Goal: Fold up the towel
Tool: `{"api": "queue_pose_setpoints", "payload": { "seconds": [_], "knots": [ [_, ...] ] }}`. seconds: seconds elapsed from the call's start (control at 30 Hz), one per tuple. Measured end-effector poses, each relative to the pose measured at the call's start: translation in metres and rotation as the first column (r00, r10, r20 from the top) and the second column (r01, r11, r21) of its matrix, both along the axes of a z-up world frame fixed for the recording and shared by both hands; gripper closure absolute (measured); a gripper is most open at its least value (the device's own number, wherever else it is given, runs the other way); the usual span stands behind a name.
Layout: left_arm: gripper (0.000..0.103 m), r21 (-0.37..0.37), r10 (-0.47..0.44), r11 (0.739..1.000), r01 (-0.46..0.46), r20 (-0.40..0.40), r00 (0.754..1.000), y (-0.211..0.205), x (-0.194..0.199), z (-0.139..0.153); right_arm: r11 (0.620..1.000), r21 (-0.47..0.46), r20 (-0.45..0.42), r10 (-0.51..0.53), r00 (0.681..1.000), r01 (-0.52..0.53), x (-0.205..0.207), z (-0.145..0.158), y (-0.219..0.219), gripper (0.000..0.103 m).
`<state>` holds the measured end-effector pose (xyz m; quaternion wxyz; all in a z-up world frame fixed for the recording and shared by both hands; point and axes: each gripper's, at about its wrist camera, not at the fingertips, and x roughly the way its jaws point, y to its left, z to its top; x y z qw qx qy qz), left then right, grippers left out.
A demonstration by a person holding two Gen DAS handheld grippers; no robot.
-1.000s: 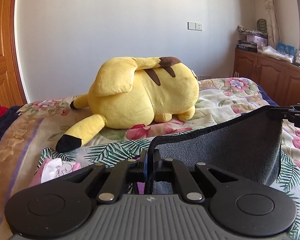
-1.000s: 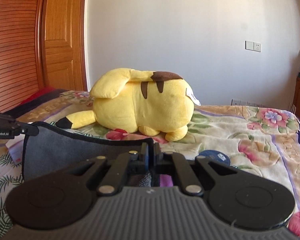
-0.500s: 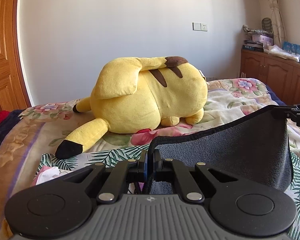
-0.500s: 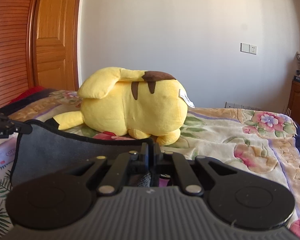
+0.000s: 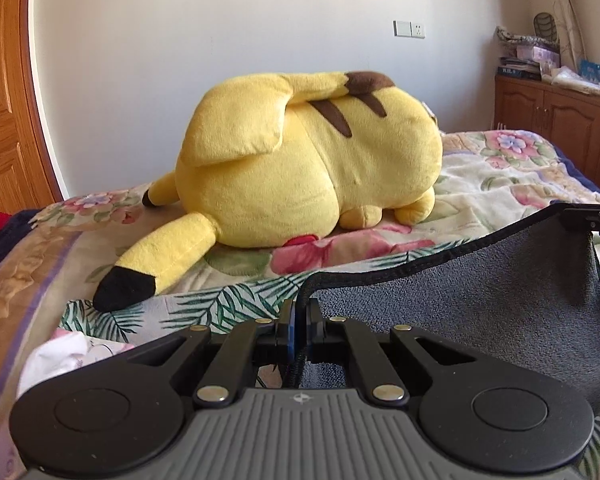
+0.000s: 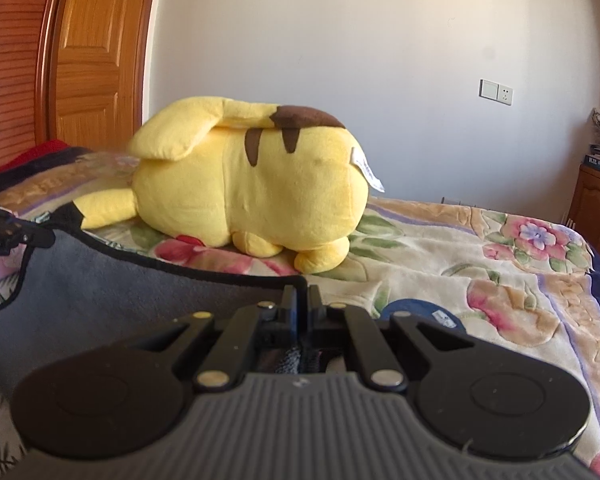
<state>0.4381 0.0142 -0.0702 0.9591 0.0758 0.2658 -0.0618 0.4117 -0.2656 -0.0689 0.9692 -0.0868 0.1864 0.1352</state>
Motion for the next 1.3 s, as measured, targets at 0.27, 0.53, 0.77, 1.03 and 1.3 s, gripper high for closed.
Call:
{"api": "queue_pose_setpoints", "payload": {
  "seconds": [0.27,0.53,0.77,1.03,1.3],
  "knots": [
    [0.103,0.049,0.002,0.999,0.001,-0.064,0.998,-0.005,0.017,-0.025,0.999,-0.045,-0.085,-0.001,0.996,-0.003,0.014,-0.026,0.003,0.098],
    [0.103,0.089,0.007,0.996,0.002,-0.099,0.995,-0.013,0.023,-0.025,0.998,-0.056,-0.120,-0.007,0.993,0.000,0.014,-0.030,0.005,0.091],
    [0.086,0.090,0.030,0.996,-0.022,-0.082,0.996,-0.008,0.015,-0.021,0.998,-0.055,-0.117,0.009,0.993,-0.016,0.007,-0.025,0.007,0.047],
    [0.061,0.071,0.025,0.997,-0.021,-0.051,0.998,-0.011,-0.006,0.007,0.999,-0.015,-0.115,0.031,0.993,-0.033,-0.016,0.002,0.009,0.048],
    [0.057,0.048,0.013,0.999,-0.011,-0.041,0.999,-0.015,-0.042,0.044,0.999,0.041,-0.101,0.028,0.994,-0.024,-0.050,0.042,0.002,0.048]
  ]
}}
